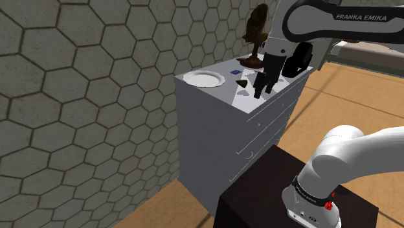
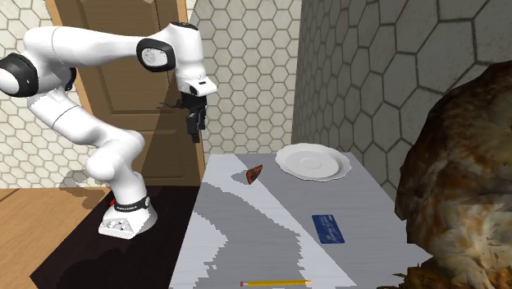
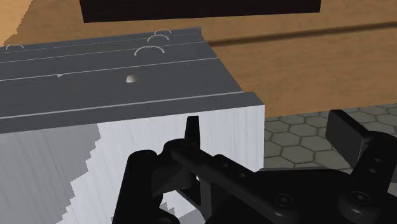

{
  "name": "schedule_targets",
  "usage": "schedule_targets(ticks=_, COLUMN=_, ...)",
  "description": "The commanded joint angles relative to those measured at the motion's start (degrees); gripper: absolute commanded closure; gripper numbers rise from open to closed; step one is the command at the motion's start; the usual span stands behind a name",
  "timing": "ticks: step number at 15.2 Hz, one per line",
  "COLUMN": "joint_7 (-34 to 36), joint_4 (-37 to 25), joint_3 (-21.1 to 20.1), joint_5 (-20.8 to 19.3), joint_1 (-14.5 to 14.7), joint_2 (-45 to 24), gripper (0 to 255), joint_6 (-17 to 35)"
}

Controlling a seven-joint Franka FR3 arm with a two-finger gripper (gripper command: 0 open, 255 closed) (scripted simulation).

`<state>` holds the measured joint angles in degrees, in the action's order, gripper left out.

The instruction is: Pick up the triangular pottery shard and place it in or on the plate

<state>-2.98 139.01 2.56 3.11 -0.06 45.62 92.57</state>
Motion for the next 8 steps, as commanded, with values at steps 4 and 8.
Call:
schedule_targets(ticks=4, joint_7=4.84, joint_4=-2.98, joint_3=-1.09, joint_5=-0.66, joint_1=-2.13, joint_2=-6.51, gripper=0, joint_6=3.89)
schedule_targets(ticks=8, joint_7=11.43, joint_4=-7.79, joint_3=-2.13, joint_5=-2.1, joint_1=-5.0, joint_2=-14.99, gripper=0, joint_6=7.89)
